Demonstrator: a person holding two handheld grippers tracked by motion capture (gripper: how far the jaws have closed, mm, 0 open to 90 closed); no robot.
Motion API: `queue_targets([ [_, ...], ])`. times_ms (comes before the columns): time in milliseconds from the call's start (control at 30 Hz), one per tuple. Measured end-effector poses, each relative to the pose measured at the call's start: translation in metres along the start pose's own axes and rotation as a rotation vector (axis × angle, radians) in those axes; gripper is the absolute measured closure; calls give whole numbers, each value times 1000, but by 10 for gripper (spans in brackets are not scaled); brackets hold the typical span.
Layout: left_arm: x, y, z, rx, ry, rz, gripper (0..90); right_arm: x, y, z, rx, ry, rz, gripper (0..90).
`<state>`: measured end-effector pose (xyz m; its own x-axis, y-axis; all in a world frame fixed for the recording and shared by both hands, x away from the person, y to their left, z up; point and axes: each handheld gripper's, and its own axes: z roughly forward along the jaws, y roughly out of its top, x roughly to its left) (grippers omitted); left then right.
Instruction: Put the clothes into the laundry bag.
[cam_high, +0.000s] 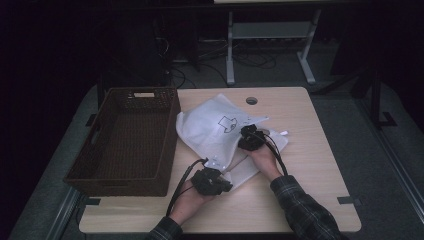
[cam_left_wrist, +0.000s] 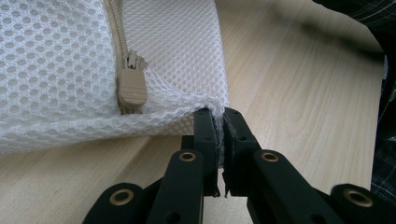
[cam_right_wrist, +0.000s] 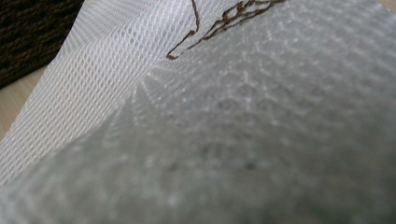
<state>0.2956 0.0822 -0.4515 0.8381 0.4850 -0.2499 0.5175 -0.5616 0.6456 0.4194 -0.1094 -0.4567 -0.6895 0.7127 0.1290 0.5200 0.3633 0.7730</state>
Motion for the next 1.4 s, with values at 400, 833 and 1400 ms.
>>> queue_targets([
  [400,3,-1,0,-22,7,-18,848,-8,-11,-45,28,60,-58,541],
  [833,5,-1,0,-15,3,-10,841,-55,-39,-107,25,-34,-27,481],
  [1400,6,-1,1,-13,-4,-7,838,-109,-73,-104,6,-33,129,509],
])
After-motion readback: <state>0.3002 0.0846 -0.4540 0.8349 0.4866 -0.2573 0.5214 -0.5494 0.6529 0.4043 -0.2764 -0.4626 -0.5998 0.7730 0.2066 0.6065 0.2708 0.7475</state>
